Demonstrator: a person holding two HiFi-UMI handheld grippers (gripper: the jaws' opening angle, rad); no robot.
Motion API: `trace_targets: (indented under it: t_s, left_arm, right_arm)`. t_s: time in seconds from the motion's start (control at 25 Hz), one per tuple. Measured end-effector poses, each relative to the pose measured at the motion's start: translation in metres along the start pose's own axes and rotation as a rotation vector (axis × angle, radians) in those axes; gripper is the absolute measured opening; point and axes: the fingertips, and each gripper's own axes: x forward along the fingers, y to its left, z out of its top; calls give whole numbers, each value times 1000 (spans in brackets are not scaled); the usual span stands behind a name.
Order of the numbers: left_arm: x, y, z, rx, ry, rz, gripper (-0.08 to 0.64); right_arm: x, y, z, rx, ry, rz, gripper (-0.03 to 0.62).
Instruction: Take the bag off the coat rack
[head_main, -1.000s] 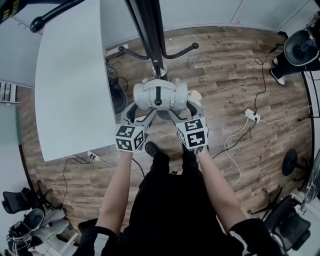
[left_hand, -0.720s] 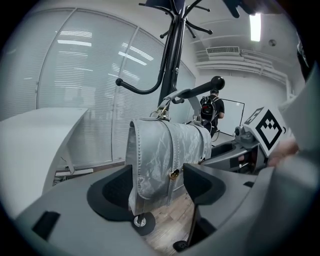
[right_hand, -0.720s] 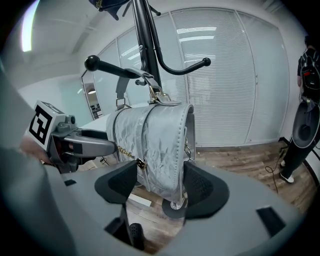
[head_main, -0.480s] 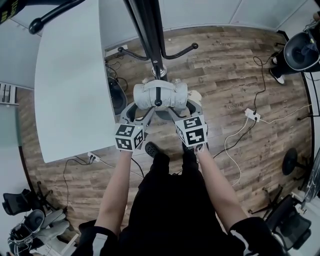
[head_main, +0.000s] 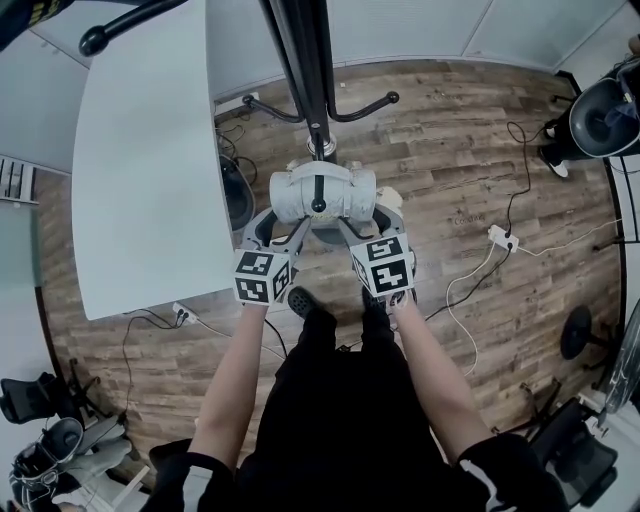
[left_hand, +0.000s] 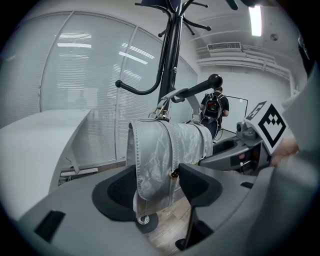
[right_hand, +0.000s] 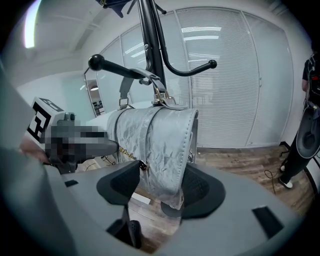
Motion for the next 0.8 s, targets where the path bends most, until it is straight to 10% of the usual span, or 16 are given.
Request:
trace_targets:
  t_s: [0.8]
  left_arm:
    - [-25,-23,8,-32,-27,112,268]
  right_arm:
    - [-27,4,7,-57,-6,95,241]
